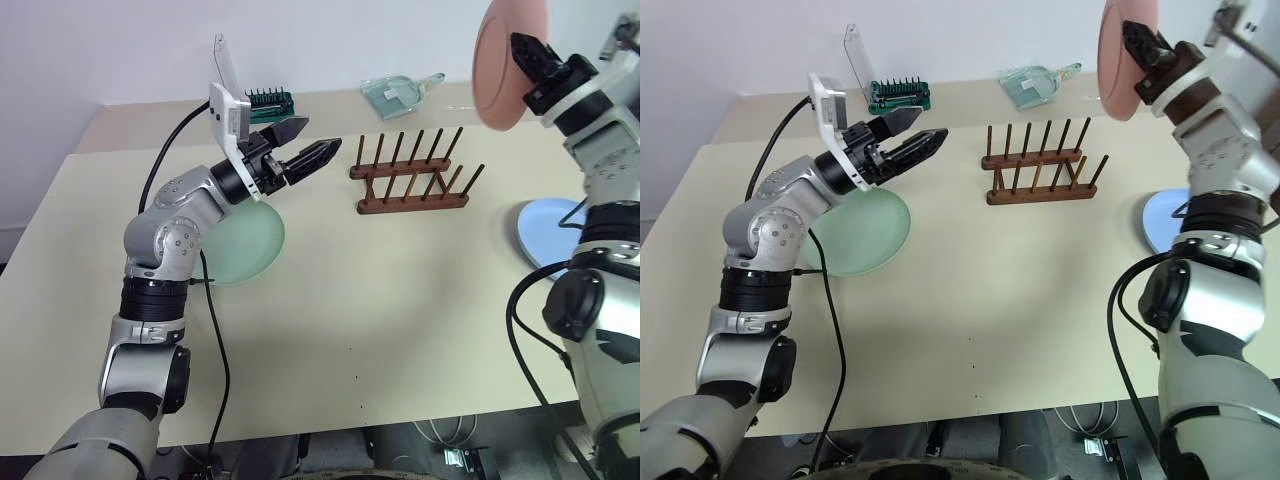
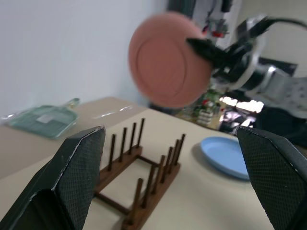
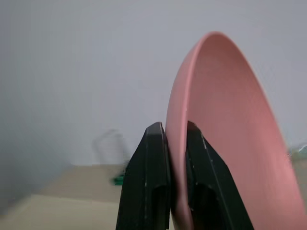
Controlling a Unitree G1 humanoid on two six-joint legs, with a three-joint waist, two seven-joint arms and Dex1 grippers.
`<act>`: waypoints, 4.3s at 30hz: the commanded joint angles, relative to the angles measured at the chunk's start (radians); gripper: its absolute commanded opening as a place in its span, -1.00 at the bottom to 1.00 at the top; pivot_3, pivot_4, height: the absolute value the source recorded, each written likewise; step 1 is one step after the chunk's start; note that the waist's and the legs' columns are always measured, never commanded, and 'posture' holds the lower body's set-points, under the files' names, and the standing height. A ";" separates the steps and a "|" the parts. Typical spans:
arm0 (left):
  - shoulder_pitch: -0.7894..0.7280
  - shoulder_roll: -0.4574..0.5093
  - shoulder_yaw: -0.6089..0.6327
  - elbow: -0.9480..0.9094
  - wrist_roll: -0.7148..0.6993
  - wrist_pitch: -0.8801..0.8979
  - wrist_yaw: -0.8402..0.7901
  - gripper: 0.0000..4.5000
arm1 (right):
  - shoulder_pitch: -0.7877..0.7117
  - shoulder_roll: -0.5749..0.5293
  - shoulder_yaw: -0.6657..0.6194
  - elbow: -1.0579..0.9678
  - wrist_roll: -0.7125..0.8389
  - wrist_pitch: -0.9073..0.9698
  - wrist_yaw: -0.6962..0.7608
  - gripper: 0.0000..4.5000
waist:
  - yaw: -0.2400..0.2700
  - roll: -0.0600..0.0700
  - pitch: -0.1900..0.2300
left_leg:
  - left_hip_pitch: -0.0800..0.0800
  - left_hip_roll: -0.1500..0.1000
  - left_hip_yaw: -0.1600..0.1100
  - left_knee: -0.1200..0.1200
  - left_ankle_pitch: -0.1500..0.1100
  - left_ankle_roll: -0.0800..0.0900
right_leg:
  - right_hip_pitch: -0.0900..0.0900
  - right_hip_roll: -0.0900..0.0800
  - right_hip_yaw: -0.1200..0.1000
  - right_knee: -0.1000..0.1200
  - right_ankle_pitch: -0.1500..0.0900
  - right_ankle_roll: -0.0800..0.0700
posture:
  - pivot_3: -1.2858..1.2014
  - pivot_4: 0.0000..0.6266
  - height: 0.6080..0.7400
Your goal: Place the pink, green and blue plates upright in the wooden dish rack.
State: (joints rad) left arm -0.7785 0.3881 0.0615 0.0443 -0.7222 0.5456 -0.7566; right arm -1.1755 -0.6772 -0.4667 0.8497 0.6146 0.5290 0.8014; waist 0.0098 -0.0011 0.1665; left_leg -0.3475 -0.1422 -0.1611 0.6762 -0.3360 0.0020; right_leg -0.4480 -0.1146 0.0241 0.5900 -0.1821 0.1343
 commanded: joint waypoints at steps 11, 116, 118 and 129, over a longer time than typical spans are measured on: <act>0.000 0.061 0.048 -0.058 -0.016 0.003 -0.127 0.98 | -0.071 -0.047 -0.124 0.096 0.107 0.224 -0.027 -1.00 | -0.005 0.001 0.000 | -0.009 0.000 0.003 0.003 0.000 -0.001 | -0.011 -0.002 0.000 0.005 0.001 -0.001 | 0.03 -0.52 1.00; -0.457 0.393 -0.240 1.285 0.672 0.534 -0.296 -0.25 | 0.486 0.004 0.281 -0.898 -0.012 -0.144 0.262 1.00 | -0.028 -0.001 -0.003 | -0.009 -0.002 0.003 0.007 0.001 -0.001 | -0.014 -0.002 -0.002 0.011 0.001 0.000 | 0.03 -0.52 1.00; -0.450 0.393 -0.224 1.289 0.677 0.539 -0.293 -0.76 | 0.487 0.002 0.279 -0.898 -0.016 -0.146 0.259 1.00 | -0.026 -0.001 -0.003 | -0.009 -0.002 0.003 0.007 0.001 -0.001 | -0.013 -0.002 -0.002 0.011 0.001 0.000 | 0.03 -0.52 1.00; -0.456 0.463 0.037 1.274 0.574 0.624 -0.188 -0.98 | 0.493 -0.002 0.277 -0.913 -0.022 -0.144 0.240 1.00 | -0.027 -0.001 -0.003 | -0.009 -0.002 0.003 0.007 0.001 -0.001 | -0.013 -0.003 -0.003 0.012 0.001 0.000 | 0.03 -0.52 1.00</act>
State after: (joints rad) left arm -1.2161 0.8057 0.0300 1.3312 -0.1006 1.1535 -0.9687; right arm -0.6753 -0.6605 -0.1624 -0.0176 0.5781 0.3876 1.0493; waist -0.0169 -0.0023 0.1632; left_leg -0.3566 -0.1445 -0.1583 0.6834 -0.3355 0.0014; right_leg -0.4619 -0.1173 0.0216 0.6022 -0.1813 0.1339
